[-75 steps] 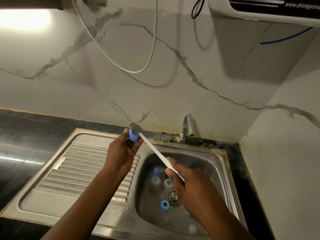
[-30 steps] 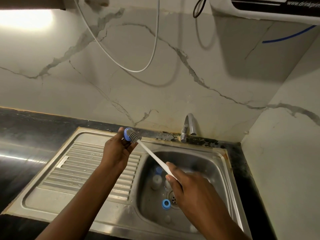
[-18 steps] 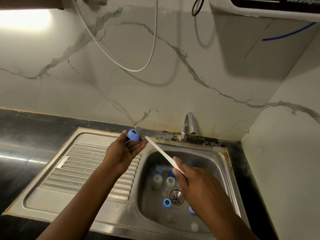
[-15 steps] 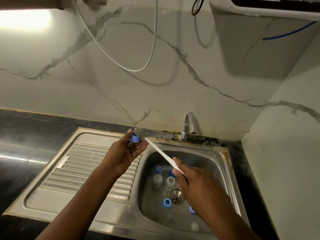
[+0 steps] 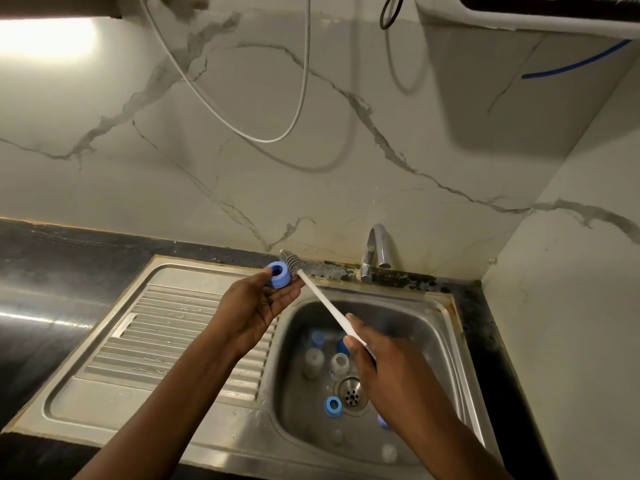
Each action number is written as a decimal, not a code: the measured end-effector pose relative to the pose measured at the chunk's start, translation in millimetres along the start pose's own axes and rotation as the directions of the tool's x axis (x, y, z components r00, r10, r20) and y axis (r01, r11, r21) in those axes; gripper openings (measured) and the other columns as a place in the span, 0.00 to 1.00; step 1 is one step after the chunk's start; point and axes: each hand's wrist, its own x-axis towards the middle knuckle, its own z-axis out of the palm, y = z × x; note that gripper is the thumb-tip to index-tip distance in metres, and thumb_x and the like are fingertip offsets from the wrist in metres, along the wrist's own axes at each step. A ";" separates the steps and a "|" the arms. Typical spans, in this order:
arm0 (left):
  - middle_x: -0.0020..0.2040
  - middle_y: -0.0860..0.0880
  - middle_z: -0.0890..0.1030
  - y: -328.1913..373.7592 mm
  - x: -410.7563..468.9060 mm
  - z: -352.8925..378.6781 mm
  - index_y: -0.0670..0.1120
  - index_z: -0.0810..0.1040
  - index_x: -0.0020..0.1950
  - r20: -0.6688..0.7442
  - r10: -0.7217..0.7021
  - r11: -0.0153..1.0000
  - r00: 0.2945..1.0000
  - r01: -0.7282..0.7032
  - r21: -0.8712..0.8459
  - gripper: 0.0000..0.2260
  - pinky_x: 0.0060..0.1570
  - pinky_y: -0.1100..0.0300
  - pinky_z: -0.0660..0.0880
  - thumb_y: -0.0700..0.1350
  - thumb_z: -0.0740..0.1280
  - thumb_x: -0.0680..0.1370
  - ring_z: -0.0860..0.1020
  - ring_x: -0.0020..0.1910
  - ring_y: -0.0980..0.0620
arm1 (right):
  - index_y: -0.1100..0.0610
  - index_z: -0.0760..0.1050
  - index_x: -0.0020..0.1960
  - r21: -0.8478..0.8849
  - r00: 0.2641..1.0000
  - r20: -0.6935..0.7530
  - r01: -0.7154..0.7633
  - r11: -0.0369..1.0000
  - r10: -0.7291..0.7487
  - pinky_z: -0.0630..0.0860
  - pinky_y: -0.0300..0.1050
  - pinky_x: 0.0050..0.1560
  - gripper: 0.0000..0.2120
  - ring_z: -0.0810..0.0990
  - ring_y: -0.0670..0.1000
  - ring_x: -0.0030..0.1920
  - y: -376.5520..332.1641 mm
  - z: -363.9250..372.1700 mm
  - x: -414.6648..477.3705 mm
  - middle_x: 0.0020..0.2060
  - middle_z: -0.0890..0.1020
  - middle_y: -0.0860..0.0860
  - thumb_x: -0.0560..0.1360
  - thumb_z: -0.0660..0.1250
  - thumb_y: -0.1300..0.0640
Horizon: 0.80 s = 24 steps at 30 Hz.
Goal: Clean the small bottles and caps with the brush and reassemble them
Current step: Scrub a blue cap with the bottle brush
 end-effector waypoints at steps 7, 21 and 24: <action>0.61 0.32 0.83 1.4 -1.7 2.6 0.35 0.75 0.69 0.017 0.039 0.998 0.999 -0.039 0.050 0.15 0.60 0.45 0.81 0.43 0.60 0.87 0.84 0.61 0.35 | 0.39 0.62 0.80 -0.039 0.999 0.045 -0.005 0.999 0.007 0.73 0.35 0.31 0.23 0.78 0.44 0.31 -8.3 -10.9 7.4 0.32 0.76 0.44 0.85 0.55 0.41; 0.62 0.30 0.82 2.1 -5.3 -13.9 0.34 0.73 0.71 0.047 -0.089 0.984 0.995 0.081 0.156 0.16 0.61 0.43 0.80 0.42 0.59 0.87 0.83 0.62 0.33 | 0.38 0.68 0.77 -0.080 0.999 0.049 0.002 0.997 0.002 0.83 0.44 0.41 0.22 0.83 0.44 0.35 12.8 -15.1 -6.0 0.36 0.82 0.44 0.84 0.55 0.38; 0.63 0.30 0.82 5.0 -8.5 -14.6 0.34 0.74 0.71 0.074 -0.126 0.973 0.989 0.109 0.204 0.16 0.64 0.42 0.77 0.41 0.60 0.87 0.82 0.63 0.33 | 0.38 0.68 0.77 -0.092 0.998 0.060 0.016 0.996 -0.011 0.82 0.45 0.37 0.22 0.82 0.44 0.33 10.9 -14.5 -4.4 0.32 0.79 0.45 0.84 0.55 0.38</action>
